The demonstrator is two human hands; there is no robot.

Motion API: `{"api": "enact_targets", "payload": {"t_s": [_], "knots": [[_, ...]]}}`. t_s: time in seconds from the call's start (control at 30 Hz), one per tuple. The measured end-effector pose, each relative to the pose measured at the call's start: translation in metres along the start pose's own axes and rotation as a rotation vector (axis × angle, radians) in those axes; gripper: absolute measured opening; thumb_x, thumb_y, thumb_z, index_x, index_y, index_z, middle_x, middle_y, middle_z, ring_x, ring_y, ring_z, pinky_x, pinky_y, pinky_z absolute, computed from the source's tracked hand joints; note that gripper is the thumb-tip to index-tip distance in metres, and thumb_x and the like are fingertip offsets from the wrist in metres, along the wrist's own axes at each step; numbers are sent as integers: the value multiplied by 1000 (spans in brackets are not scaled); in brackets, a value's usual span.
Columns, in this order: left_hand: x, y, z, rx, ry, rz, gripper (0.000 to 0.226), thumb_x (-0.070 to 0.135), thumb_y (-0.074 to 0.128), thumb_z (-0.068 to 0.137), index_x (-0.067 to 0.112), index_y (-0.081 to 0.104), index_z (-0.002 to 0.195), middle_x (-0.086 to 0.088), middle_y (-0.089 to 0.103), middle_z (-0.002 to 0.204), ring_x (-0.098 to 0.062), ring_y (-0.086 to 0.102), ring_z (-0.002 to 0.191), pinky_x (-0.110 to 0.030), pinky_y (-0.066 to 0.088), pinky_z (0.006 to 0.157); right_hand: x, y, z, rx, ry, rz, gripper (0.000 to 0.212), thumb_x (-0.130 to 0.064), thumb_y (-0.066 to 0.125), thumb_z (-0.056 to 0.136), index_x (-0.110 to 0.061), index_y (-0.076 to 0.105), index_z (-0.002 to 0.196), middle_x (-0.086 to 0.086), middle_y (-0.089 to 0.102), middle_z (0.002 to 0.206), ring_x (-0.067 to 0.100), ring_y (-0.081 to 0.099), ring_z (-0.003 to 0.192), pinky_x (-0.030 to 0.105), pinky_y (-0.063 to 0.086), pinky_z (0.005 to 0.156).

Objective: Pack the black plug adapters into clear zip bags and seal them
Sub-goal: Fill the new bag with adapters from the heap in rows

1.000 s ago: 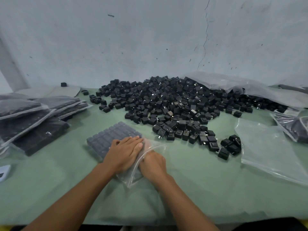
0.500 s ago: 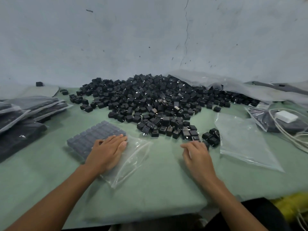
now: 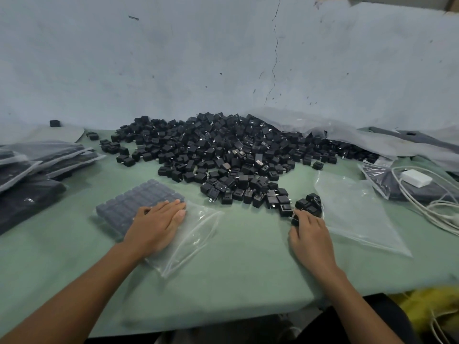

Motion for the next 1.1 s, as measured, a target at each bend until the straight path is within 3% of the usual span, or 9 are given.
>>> {"api": "enact_targets", "payload": {"t_s": [0.13,0.27,0.37,0.53,0.63,0.77,0.9,1.1], "knots": [[2,-1,-1,6,2,7,65,61,-1,96,44,29,152,23,25,159,-3,19,148,-39,14,115,-5,-3,-4,-19,-10,50,37,-23,63,90,-10,60,124,13,62,114,34,56,105,42,46,91],[3,-1,0,3,8,18,59,58,3,100,44,28,152,22,25,159,-2,19,148,-38,13,114,-32,-2,-23,-132,-235,25,39,-54,55,91,-26,59,118,-5,60,102,18,54,95,34,44,87],[5,-1,0,-2,15,28,57,57,4,101,44,28,151,21,26,160,-4,20,148,-39,14,113,-65,0,-41,-192,-357,87,37,-65,48,90,-35,55,110,-16,55,97,10,50,89,27,41,84],[5,-1,0,-7,19,16,60,59,3,100,42,27,152,19,26,160,-5,20,148,-40,14,113,-148,22,-57,-272,-475,281,39,-59,53,86,-32,55,114,-13,58,108,10,51,100,26,42,92],[4,-1,0,-4,18,10,59,59,3,101,42,27,152,19,26,160,-4,20,147,-39,14,112,-182,36,-56,-322,-425,461,34,-46,63,84,-31,51,112,-16,54,107,4,48,98,13,38,87],[2,0,0,4,18,-10,60,60,3,100,41,28,151,19,27,160,-4,20,147,-40,13,112,-188,45,-49,-299,-310,615,35,-36,70,80,-30,50,107,-17,54,97,1,50,84,12,38,77],[1,1,1,14,22,-18,62,62,2,99,41,29,151,19,28,159,-4,20,147,-40,12,113,-181,52,-48,-299,-279,613,46,-45,67,81,-40,51,124,-21,48,106,-1,53,90,7,39,80],[1,1,0,13,16,-28,61,61,3,100,41,29,151,19,27,159,-4,19,147,-38,11,112,-182,58,-42,-313,-238,700,34,-32,75,78,-43,55,104,-23,47,101,-3,59,85,14,48,78]]}}
Point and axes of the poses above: each hand's wrist, its own z-axis towards the middle knuckle, its own y-axis out of the palm, x = y × z, the point moved 5 cm from there along z, towards the middle knuckle
